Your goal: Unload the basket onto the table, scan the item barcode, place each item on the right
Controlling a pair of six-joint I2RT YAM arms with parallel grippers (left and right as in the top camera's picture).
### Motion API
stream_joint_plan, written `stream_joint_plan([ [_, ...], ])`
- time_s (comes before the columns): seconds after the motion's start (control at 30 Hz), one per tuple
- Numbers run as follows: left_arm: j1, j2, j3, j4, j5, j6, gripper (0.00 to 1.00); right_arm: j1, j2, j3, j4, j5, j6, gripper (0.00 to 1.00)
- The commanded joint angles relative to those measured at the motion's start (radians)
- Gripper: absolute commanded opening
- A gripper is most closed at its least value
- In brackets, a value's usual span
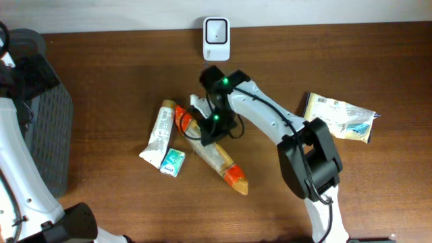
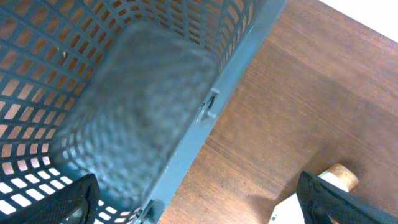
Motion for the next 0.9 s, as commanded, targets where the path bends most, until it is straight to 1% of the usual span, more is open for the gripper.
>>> stream_joint_plan([
  [0.0,0.003,-0.006,0.007,-0.002,-0.003,0.016,0.99,-0.011,0.000,-0.058,0.023,0.069,0.000,0.28],
  [0.03,0.003,-0.006,0.007,-0.002,-0.003,0.016,0.99,-0.012,0.000,-0.072,0.037,0.104,0.000,0.33],
  [0.1,0.003,-0.006,0.007,-0.002,-0.003,0.016,0.99,-0.013,0.000,-0.101,0.069,0.147,0.000,0.53],
  [0.17,0.003,-0.006,0.007,-0.002,-0.003,0.016,0.99,-0.013,0.000,-0.101,0.067,0.137,0.000,0.63],
  [0.2,0.003,-0.006,0.007,-0.002,-0.003,0.016,0.99,-0.011,0.000,-0.101,0.061,0.126,0.000,0.66],
  [0.27,0.003,-0.006,0.007,-0.002,-0.003,0.016,0.99,0.011,0.000,-0.105,0.045,0.089,0.000,0.68],
  [0.3,0.003,-0.006,0.007,-0.002,-0.003,0.016,0.99,0.032,0.000,-0.106,0.050,0.090,0.000,0.68],
  [0.33,0.003,-0.006,0.007,-0.002,-0.003,0.016,0.99,0.042,0.000,-0.106,0.050,0.090,0.001,0.60],
  [0.37,0.003,-0.006,0.007,-0.002,-0.003,0.016,0.99,0.043,0.000,-0.106,0.050,0.090,0.006,0.49],
  [0.4,0.003,-0.006,0.007,-0.002,-0.003,0.016,0.99,0.042,0.000,-0.106,0.050,0.090,0.010,0.25],
  [0.43,0.003,-0.006,0.007,-0.002,-0.003,0.016,0.99,0.042,0.000,-0.106,0.050,0.090,0.020,0.13],
  [0.47,0.003,-0.006,0.007,-0.002,-0.003,0.016,0.99,0.042,0.000,-0.106,0.052,0.090,0.019,0.06],
  [0.5,0.003,-0.006,0.007,-0.002,-0.003,0.016,0.99,0.042,0.000,-0.106,0.057,0.090,0.019,0.04],
  [0.6,0.003,-0.006,0.007,-0.002,-0.003,0.016,0.99,0.027,0.000,-0.074,0.022,0.066,0.018,0.04],
  [0.63,0.003,-0.006,0.007,-0.002,-0.003,0.016,0.99,0.021,0.000,-0.067,0.005,0.009,-0.020,0.04],
  [0.67,0.003,-0.006,0.007,-0.002,-0.003,0.016,0.99,0.008,0.000,-0.066,-0.011,-0.001,-0.034,0.06],
  [0.7,0.003,-0.006,0.007,-0.002,-0.003,0.016,0.99,-0.003,0.000,-0.066,-0.014,0.066,-0.031,0.17],
  [0.73,0.003,-0.006,0.007,-0.002,-0.003,0.016,0.99,-0.017,0.000,-0.066,-0.010,0.161,0.003,0.27],
  [0.77,0.003,-0.006,0.007,-0.002,-0.003,0.016,0.99,-0.049,0.000,-0.066,-0.002,0.314,0.047,0.32],
  [0.8,0.003,-0.006,0.007,-0.002,-0.003,0.016,0.99,-0.072,0.000,-0.066,0.006,0.354,0.045,0.36],
  [0.83,0.003,-0.006,0.007,-0.002,-0.003,0.016,0.99,-0.097,0.000,-0.066,0.016,0.353,0.011,0.38],
  [0.87,0.003,-0.006,0.007,-0.002,-0.003,0.016,0.99,-0.117,0.000,-0.066,0.023,0.338,-0.003,0.28],
])
